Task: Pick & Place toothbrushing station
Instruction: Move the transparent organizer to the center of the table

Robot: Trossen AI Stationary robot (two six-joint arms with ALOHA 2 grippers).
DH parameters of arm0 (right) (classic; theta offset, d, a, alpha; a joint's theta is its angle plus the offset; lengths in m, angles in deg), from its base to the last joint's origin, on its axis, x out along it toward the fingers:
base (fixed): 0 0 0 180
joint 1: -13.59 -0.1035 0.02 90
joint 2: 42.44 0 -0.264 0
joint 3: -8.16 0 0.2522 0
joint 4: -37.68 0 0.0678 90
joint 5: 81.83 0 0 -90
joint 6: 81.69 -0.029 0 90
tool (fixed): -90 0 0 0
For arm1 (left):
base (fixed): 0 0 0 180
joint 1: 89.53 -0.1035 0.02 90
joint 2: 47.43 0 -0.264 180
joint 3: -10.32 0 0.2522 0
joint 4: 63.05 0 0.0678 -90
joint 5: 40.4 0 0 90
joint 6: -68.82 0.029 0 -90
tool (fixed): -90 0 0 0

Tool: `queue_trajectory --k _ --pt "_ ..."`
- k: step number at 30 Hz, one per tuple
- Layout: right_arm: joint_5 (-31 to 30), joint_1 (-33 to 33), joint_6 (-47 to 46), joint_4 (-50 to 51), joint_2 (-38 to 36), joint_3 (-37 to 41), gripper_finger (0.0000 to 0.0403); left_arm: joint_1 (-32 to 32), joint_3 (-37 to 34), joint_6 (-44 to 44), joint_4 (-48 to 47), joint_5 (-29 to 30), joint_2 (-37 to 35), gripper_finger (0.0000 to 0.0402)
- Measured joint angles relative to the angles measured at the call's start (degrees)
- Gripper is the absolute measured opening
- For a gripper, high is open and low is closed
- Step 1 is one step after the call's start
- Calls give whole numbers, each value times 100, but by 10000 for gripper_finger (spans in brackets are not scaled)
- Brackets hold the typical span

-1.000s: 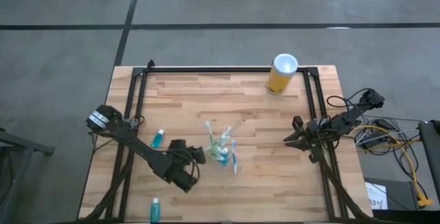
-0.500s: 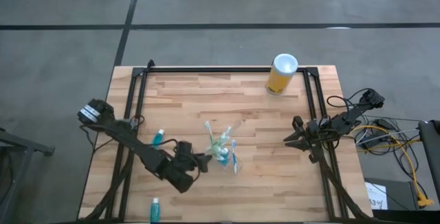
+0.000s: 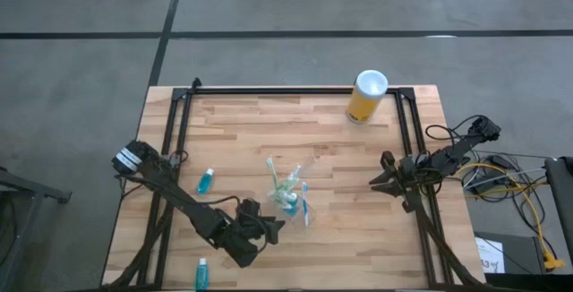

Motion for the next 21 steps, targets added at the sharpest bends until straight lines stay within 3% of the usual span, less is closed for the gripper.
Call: queue_trajectory --k 11,21 --pt "0 0 0 0 0 0 75 -159 -37 -356 -63 -171 589 227" --pt "0 0 0 0 0 0 75 -591 -41 -463 -655 -195 588 227"
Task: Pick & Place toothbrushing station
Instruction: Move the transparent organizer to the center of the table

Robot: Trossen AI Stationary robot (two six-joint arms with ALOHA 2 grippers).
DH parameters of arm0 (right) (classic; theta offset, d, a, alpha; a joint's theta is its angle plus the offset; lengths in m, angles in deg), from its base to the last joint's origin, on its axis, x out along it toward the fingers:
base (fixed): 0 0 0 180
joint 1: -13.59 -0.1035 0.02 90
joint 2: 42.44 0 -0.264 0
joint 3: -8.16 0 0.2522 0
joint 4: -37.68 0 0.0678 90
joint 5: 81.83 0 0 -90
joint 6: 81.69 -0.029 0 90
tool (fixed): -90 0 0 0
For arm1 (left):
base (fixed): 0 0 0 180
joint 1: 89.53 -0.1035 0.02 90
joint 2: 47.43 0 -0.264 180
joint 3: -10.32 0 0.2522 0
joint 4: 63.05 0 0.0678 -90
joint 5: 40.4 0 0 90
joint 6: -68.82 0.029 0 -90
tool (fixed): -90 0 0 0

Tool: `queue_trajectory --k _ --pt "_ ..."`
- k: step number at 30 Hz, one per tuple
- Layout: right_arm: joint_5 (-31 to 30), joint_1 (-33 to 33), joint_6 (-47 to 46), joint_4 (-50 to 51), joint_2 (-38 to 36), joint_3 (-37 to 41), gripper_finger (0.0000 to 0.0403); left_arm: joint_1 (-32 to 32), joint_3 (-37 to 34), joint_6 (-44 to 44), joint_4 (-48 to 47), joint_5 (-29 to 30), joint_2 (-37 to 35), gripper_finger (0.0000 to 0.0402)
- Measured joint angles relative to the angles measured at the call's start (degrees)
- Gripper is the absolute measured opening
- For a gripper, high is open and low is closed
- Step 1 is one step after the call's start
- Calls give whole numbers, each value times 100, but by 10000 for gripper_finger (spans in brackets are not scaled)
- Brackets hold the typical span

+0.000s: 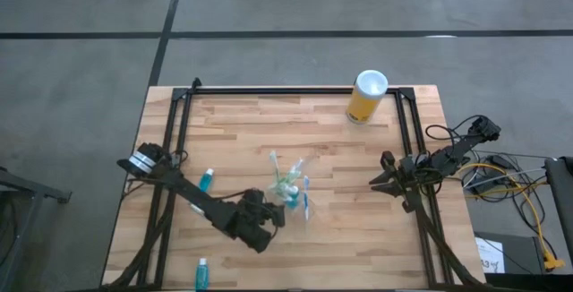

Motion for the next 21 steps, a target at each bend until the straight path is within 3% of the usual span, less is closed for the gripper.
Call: queue_trajectory --k 21 --pt "0 0 0 0 0 0 75 -1018 0 207 -1565 8 -296 227"
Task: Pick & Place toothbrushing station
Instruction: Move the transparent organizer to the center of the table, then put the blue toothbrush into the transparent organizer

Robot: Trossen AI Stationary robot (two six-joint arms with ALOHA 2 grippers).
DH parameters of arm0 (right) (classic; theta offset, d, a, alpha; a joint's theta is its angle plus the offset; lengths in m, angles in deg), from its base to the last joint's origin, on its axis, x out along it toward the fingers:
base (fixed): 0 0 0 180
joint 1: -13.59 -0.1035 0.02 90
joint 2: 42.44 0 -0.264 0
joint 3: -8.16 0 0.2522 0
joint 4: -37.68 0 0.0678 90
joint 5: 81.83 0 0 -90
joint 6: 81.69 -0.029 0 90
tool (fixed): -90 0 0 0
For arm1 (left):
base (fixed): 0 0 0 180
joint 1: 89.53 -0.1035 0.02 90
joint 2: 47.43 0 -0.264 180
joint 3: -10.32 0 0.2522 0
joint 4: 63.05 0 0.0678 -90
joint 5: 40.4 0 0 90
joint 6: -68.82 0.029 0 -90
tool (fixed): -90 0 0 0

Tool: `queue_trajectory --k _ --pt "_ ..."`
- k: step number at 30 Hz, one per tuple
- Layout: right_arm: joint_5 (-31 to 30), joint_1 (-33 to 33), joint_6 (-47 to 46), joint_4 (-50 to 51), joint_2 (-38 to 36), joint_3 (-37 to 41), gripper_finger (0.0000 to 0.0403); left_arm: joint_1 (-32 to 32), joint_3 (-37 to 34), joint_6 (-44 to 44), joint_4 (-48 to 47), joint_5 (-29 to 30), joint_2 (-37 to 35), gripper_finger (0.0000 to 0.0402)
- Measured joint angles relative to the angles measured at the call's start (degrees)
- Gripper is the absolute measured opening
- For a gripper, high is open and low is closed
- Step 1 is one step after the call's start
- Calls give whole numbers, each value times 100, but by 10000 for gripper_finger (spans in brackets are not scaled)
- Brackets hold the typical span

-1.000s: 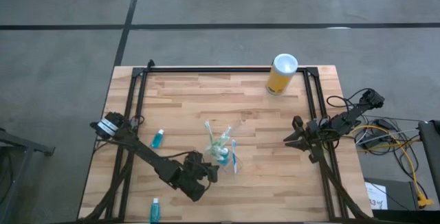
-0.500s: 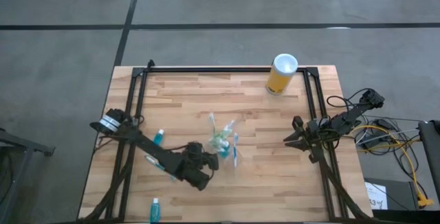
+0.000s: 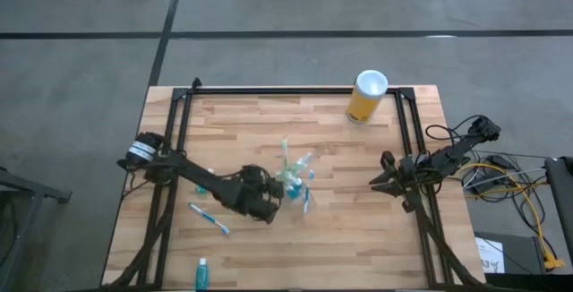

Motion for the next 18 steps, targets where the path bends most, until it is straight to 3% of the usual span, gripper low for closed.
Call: queue_trajectory --k 6,11,14,18 --pt "0 0 0 0 0 0 75 -381 -2 559 -681 -198 -353 227" --pt "0 0 0 0 0 0 75 -246 -2 1372 -885 -131 -1138 227" --pt "0 0 0 0 0 0 75 -22 -2 2097 -878 313 -1835 227" --pt "0 0 0 0 0 0 75 404 -2 3523 -605 1359 -2680 227"
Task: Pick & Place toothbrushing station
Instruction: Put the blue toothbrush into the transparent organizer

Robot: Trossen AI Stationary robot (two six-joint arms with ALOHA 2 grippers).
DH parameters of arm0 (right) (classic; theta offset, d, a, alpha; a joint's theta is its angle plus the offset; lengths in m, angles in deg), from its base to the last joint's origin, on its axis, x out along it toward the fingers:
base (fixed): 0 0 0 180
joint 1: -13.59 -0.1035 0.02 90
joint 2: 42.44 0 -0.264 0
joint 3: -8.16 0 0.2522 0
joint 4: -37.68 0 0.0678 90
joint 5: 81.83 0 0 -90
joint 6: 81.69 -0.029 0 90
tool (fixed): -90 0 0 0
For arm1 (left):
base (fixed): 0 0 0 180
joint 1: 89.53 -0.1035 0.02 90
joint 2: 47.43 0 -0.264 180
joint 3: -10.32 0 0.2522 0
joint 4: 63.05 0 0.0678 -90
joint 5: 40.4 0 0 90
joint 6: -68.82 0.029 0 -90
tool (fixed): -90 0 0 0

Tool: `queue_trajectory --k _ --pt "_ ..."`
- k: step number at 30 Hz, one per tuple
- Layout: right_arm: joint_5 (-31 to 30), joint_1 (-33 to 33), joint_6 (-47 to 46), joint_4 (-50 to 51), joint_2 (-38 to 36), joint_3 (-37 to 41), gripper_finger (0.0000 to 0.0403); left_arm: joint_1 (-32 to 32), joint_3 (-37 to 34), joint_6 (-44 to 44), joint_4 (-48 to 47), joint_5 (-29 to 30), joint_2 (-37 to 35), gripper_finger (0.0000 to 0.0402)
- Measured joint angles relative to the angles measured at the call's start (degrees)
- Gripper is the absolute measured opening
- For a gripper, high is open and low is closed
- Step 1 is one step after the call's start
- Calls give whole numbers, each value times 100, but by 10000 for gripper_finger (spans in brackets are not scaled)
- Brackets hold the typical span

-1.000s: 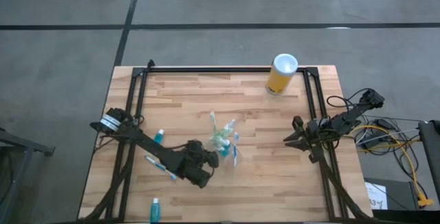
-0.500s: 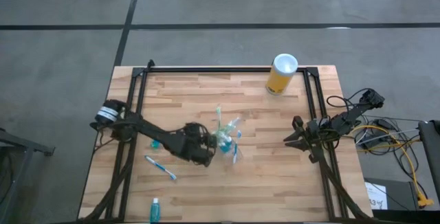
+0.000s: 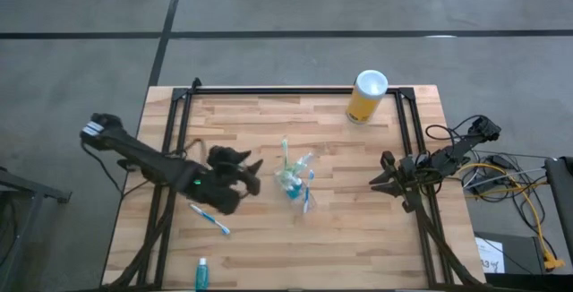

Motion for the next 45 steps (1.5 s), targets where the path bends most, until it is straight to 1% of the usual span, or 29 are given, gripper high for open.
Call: queue_trajectory --k 3,5,7,8,10,14,16,29,45 --pt "0 0 0 0 0 0 75 358 0 1035 344 912 -469 227" --pt "0 0 0 0 0 0 75 545 2 1508 537 1490 -693 227" --pt "0 0 0 0 0 0 75 651 2 1809 652 1899 -847 227" --pt "0 0 0 0 0 0 75 676 2 1928 658 1976 -897 227" --pt "0 0 0 0 0 0 75 678 2 2133 677 1894 -960 227" --pt "0 0 0 0 0 0 75 651 2 2565 685 1240 -929 227" --pt "0 0 0 0 0 0 75 650 2 2841 680 1037 -859 227" --pt "0 0 0 0 0 0 75 645 2 3519 678 1078 -850 227" --pt "0 0 0 0 0 0 75 608 2 3624 678 1130 -921 227"
